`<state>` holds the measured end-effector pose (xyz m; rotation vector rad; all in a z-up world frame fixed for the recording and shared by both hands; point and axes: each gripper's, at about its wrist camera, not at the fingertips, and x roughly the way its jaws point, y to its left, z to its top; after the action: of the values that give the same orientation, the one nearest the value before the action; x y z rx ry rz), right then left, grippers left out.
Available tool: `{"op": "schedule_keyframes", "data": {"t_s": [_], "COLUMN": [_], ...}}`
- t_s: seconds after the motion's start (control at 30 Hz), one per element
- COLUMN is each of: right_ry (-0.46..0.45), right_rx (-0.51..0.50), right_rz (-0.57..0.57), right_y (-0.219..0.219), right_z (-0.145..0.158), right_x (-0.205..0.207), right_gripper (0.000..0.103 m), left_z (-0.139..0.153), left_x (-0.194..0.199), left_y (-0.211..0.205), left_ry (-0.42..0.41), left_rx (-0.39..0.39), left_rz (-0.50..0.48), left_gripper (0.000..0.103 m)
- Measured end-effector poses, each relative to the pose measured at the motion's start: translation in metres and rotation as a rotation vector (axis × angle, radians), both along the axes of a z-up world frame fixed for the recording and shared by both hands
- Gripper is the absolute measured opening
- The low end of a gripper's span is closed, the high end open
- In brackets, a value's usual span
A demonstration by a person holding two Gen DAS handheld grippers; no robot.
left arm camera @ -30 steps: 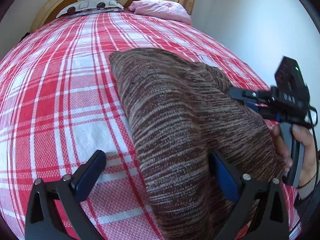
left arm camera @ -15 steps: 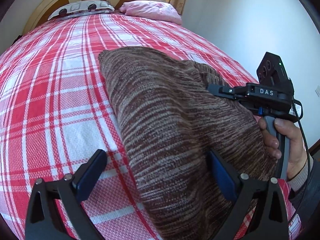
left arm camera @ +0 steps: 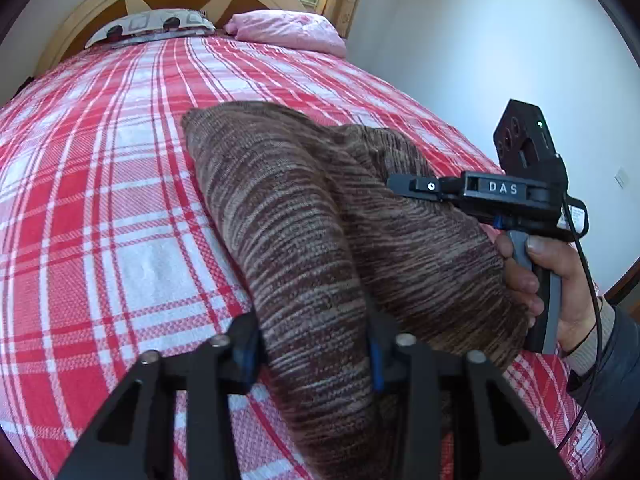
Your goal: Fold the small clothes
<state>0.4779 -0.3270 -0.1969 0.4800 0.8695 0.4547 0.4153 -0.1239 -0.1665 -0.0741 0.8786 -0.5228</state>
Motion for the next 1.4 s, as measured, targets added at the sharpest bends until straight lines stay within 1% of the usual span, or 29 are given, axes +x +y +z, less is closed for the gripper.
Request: {"op": "schedule_keyframes", "data": {"t_s": [0.1,0.23,0.37,0.53,0.73,1.07,1.27,1.4], "right_ry": [-0.035,-0.073,-0.071,-0.052,-0.079,-0.12,-0.13,-0.132], "right_rx": [-0.031,-0.008,-0.01,0.059,0.091,0.155,0.184,0.196], "right_rz": [0.003,0.02,0.034,0.044,0.09,0.173,0.222,0.259], "right_y": [0.007,0.02,0.037,0.054,0.085,0.148,0.184,0.21], "right_z": [0.012,0.03,0.033,0.034,0.049,0.07,0.077,0.079], "right_x": [-0.008,-0.02,-0.03,-0.043,-0.06,-0.083,-0.093,-0.1], "right_gripper": [0.023,0.022,0.022,0.022,0.022,0.022,0.022,0.022], "left_z": [0.007,0.016,0.026,0.041,0.058,0.077,0.081,0.079], "left_x": [-0.007,-0.018,-0.033,-0.048,-0.074,-0.109,-0.128,-0.144], "left_y": [0.008,0.02,0.031,0.051,0.075,0.125,0.153,0.174], "left_ry": [0.003,0.0,-0.017,-0.046,-0.091,-0.144,-0.177,-0.178], "left_rx": [-0.033,-0.061,-0.047,-0.054,-0.041,-0.053,-0.03,-0.036], "left_rz": [0.017,0.025,0.022,0.036,0.07,0.144,0.185,0.215], "left_gripper": [0.032,0.03,0.03,0.029,0.029,0.029,0.029,0.029]}}
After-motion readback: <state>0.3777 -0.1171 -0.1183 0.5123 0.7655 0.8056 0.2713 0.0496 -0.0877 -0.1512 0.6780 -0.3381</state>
